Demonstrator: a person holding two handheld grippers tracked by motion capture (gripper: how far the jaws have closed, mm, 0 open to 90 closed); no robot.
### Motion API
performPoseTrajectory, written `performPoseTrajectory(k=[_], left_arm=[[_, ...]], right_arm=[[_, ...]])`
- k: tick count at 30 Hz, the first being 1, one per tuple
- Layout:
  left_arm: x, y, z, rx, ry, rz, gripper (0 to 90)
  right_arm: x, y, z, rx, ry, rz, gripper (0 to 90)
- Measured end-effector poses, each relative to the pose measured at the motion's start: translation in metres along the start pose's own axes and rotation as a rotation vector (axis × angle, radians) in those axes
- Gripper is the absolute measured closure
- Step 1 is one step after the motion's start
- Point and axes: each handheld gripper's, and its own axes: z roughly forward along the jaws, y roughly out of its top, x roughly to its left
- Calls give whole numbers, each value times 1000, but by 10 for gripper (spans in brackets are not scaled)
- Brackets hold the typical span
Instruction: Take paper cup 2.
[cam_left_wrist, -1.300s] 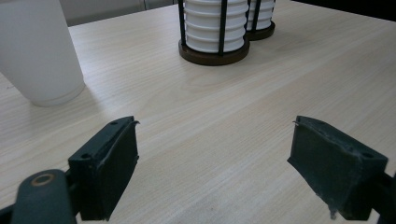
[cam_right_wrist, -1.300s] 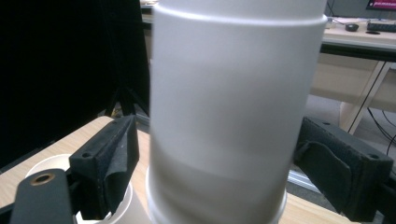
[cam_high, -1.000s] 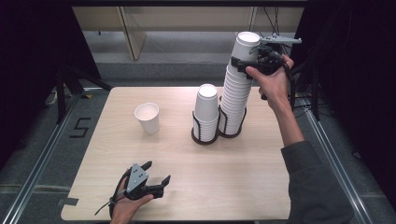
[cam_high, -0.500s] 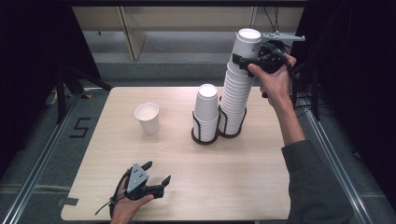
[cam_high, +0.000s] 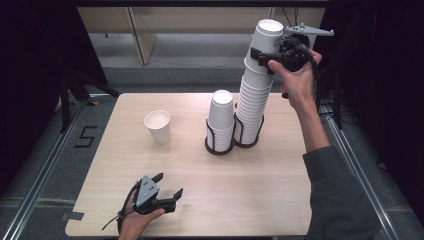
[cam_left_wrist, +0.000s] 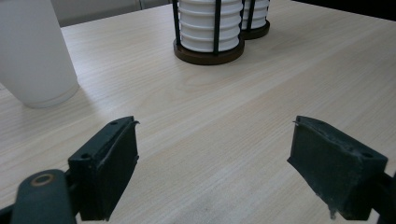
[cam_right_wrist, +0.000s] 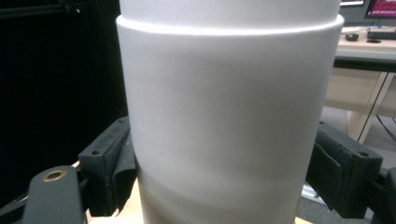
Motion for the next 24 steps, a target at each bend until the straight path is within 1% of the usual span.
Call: performPoseTrajectory(k=[2,7,8,9,11,12,13,16,17,20,21,23,24], left_arm=[[0,0,1,-5,-4,-2,145],[0,-1,1,-5,-9,-1,145],[0,-1,1,-4,-10,-1,145],[0,-1,1,-4,-10,-1,145],[0,-1,1,-1,-7,0,145],[0,-1,1,-1,-8,1,145],[0,-1,1,-1,-8,1,145],[-1,-1,1,-3,-9,-3,145],[-1,-1,1,-3,-9,-3,145],[-1,-1,1,-2,-10,-1,145],[-1,-1,1,-2,-10,-1,145],[-1,-1,1,-5,-10,-6,145],[-1,-1,1,-1,-9,-2,145]], right_arm=[[1,4,-2,-10,1,8,189],[2,13,-6,-26,3,6,189],[2,17,-8,-44,1,7,188],[2,17,-8,-44,1,7,188],[3,25,-15,-68,6,21,188],[2,28,-17,-80,2,21,188],[2,28,-17,-80,2,21,188],[1,35,-26,-105,-1,24,188],[1,35,-26,-105,-1,24,188],[-3,39,-36,-123,9,25,188],[-3,39,-36,-123,9,25,188],[-5,39,-41,-131,9,31,187],[-8,39,-47,-142,13,24,188]])
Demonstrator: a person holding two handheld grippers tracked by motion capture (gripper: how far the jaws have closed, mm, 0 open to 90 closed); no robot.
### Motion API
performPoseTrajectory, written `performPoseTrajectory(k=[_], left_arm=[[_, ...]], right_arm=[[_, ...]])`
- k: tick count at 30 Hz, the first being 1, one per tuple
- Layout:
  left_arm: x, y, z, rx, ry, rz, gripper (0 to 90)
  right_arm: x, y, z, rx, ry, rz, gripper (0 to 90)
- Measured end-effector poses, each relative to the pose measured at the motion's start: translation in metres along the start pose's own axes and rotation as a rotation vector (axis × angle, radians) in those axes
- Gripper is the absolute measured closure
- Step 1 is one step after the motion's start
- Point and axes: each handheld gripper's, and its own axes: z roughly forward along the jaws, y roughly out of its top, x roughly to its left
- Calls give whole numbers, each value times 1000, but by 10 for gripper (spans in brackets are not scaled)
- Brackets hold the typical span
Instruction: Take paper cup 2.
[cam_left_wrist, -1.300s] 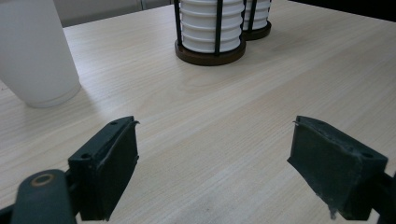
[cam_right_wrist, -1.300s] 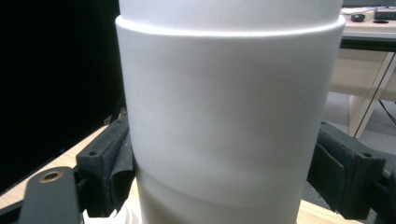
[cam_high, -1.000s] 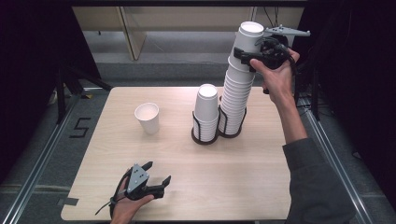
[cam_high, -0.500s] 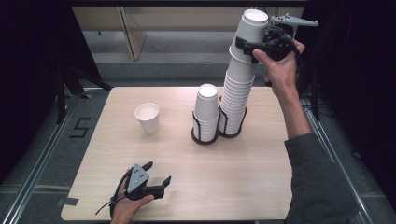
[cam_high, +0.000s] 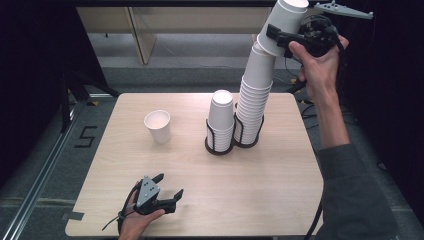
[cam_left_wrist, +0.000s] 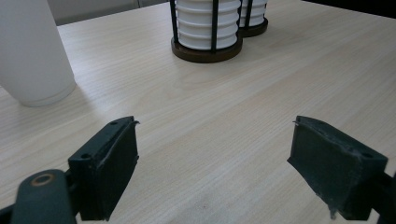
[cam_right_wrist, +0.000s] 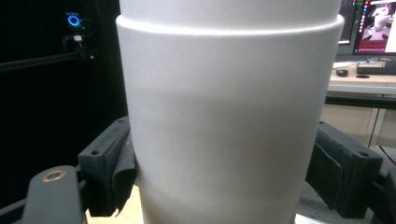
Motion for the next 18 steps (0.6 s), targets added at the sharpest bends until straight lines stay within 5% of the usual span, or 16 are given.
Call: performPoseTrajectory(k=[18], left_arm=[[3,1,-2,-11,11,-18,145]], right_arm=[[-18,-44,-65,25,-41,-38,187]])
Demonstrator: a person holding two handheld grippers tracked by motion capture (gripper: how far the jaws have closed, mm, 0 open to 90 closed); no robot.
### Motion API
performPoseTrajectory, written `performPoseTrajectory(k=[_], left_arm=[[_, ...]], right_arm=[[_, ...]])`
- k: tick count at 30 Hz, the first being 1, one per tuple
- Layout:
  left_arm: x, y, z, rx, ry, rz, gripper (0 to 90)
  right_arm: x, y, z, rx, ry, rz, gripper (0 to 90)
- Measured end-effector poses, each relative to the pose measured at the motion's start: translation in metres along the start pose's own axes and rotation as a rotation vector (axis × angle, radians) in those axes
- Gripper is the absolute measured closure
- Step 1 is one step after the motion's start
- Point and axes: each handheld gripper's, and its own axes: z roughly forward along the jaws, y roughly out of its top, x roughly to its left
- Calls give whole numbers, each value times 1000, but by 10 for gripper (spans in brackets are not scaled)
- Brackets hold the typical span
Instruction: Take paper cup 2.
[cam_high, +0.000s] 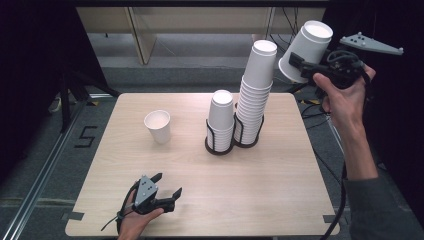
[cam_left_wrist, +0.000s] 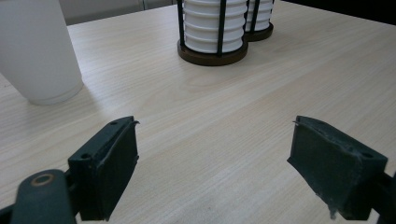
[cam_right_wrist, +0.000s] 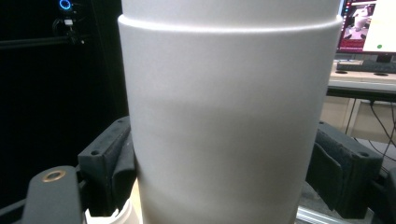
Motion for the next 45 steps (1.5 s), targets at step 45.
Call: performPoseTrajectory(k=[45], left_arm=[[-11,5,0,-88,-72,-2,145]], right_arm=[[112,-193,5,176,400,17,188]])
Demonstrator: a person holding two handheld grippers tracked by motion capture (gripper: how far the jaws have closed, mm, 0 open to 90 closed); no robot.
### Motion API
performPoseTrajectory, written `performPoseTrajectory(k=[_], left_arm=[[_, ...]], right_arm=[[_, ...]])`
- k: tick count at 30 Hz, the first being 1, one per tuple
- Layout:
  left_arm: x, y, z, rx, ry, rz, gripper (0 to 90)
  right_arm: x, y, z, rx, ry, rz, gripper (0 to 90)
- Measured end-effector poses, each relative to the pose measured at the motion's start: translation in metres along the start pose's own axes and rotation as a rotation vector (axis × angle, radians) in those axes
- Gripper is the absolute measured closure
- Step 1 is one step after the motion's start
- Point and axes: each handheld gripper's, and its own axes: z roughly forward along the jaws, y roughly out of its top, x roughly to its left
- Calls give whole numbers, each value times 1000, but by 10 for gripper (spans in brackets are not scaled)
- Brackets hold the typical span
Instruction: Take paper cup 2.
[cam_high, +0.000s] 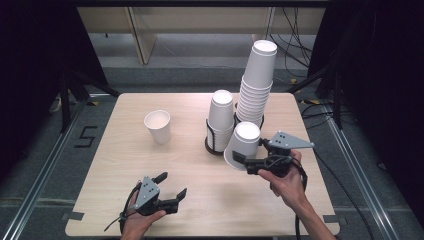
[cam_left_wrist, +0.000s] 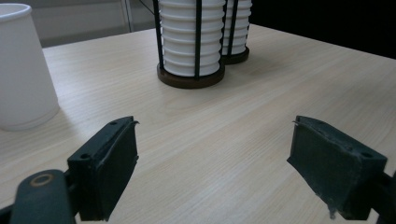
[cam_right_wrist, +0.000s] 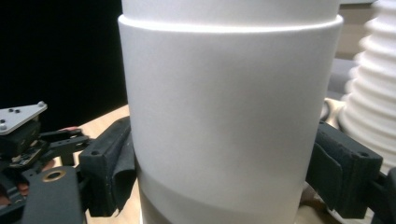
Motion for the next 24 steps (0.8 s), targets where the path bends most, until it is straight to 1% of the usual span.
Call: performPoseTrajectory(k=[1,2,4,5,6,7,8,9,10,11,12,13,14,15,20,21,22,23,24], left_arm=[[-1,0,0,-1,-5,4,145],[-2,0,0,-8,-10,0,145],[-4,0,1,-12,-25,1,145],[-4,0,1,-15,-32,0,145],[-5,0,1,-17,-38,-3,145],[-7,1,3,-34,-61,-16,144],[-8,1,3,-43,-77,-23,145],[-9,1,2,-39,-79,-27,145],[-9,1,2,-39,-79,-27,145],[-10,2,3,-46,-89,-32,145],[-11,2,2,-50,-96,-35,145],[-12,3,2,-59,-105,-31,145],[-12,3,2,-59,-105,-31,144],[-14,3,3,-74,-112,-35,145],[-17,5,3,-76,-125,-27,144],[-19,5,4,-92,-145,-27,144],[-20,6,3,-81,-140,-20,144],[-20,6,3,-82,-144,-13,145],[-22,7,3,-88,-148,-15,145]], right_arm=[[4,-4,6,14,8,-3,187],[6,-6,9,24,22,5,188],[8,-8,12,21,25,-1,187],[10,-12,18,17,55,-4,187],[11,-14,20,19,67,0,187],[13,-16,23,18,68,-2,187],[14,-18,26,29,84,2,187],[16,-21,29,28,103,11,187],[16,-21,29,28,103,11,187],[19,-25,35,29,124,1,187],[20,-26,37,37,131,1,187],[21,-28,39,35,138,-10,187],[21,-28,39,35,138,-10,187],[26,-31,43,52,150,7,187],[33,-35,50,54,161,-4,187],[36,-37,54,58,169,-13,187],[37,-39,57,52,183,-17,187],[39,-39,59,58,183,-21,187],[41,-40,60,59,184,-10,187]])
